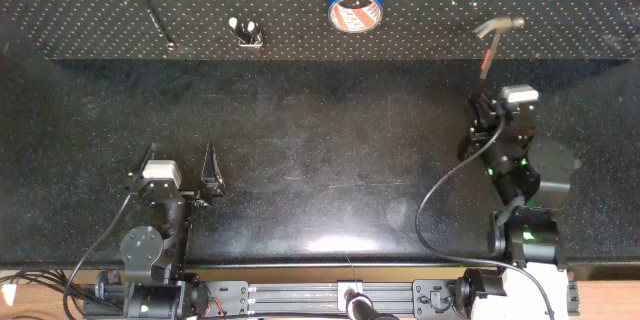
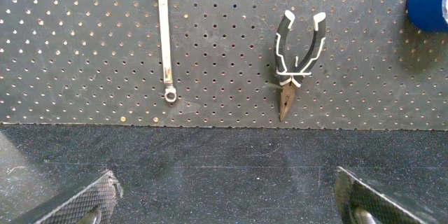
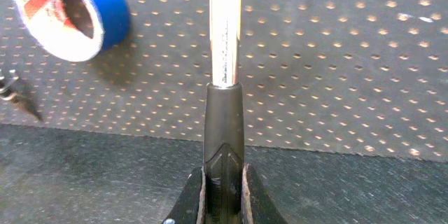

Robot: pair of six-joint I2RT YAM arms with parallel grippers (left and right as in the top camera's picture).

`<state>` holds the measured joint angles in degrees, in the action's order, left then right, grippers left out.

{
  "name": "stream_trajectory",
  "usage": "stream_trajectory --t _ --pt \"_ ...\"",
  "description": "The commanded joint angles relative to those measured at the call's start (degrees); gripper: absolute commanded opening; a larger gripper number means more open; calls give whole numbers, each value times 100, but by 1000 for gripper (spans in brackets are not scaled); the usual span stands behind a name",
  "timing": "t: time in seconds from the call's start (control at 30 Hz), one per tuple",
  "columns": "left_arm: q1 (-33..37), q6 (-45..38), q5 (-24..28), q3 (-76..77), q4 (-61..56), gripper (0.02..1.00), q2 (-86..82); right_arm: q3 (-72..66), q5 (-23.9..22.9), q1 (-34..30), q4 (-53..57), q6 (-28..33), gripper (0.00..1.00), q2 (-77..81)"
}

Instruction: Place Tools Onto Pegboard

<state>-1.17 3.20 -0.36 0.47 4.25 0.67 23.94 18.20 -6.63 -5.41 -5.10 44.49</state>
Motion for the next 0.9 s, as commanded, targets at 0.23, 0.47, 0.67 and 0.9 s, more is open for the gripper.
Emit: stream_trajectory --t 0.23,0.47,0.67,0.9 --pt "13 -52 -50 -15 24 993 -46 682 205 503 -2055 -409 75 2481" --pt "15 -52 -50 -15 24 993 -46 1296 87 354 -2284 -389 77 3971" --pt "15 -52 -50 -15 24 993 -46 804 31 339 -2857 -380 978 3628" --pt "13 -52 -50 -15 24 993 -46 -1515 28 151 564 586 978 -2964"
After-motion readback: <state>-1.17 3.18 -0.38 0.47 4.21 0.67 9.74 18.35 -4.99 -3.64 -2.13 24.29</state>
